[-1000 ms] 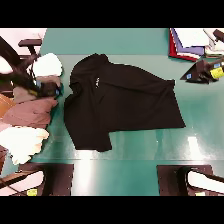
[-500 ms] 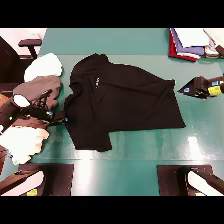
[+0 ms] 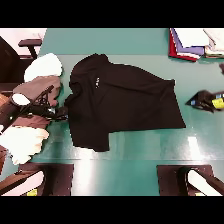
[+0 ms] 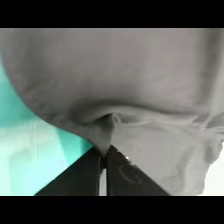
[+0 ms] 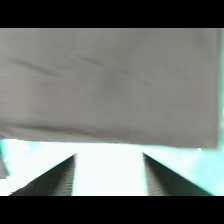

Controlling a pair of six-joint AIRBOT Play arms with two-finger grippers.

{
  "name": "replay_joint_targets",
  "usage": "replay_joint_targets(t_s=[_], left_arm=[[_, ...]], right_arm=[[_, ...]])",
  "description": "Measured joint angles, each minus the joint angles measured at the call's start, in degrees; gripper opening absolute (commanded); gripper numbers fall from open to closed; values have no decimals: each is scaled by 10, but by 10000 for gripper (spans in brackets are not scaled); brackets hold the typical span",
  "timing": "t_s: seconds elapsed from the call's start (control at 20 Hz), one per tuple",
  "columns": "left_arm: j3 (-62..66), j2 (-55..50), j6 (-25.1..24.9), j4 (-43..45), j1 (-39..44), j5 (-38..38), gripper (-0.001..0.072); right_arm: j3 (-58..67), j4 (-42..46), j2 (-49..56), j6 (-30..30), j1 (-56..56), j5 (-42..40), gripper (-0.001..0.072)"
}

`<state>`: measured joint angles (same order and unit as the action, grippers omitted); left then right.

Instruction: Fold the shirts.

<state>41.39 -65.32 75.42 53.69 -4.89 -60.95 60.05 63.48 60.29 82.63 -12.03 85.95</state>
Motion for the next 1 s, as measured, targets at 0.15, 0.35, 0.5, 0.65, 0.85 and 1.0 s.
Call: replay_joint_targets(t_s=[0.15, 0.35, 0.5, 0.65, 0.85, 1.0], left_arm=[[29, 0, -5, -3, 0, -6, 25], [44, 0, -8, -5, 0, -10, 25], [47, 0, -8, -9, 0, -10, 25], [49, 0, -8, -17, 0, -8, 25], [50, 5, -7, -30, 0, -6, 24], [65, 42, -6, -31, -1, 2, 24]], right_arm=[[-82, 30, 19, 6, -75, 0, 517], [-172, 12, 57, 7, -137, -57, 500], [-197, -16, 94, 3, -139, -110, 434], [-189, -40, 129, 2, -102, -136, 319], [-163, -37, 151, -3, -41, -198, 18], [-127, -21, 129, -22, -9, -219, 17]])
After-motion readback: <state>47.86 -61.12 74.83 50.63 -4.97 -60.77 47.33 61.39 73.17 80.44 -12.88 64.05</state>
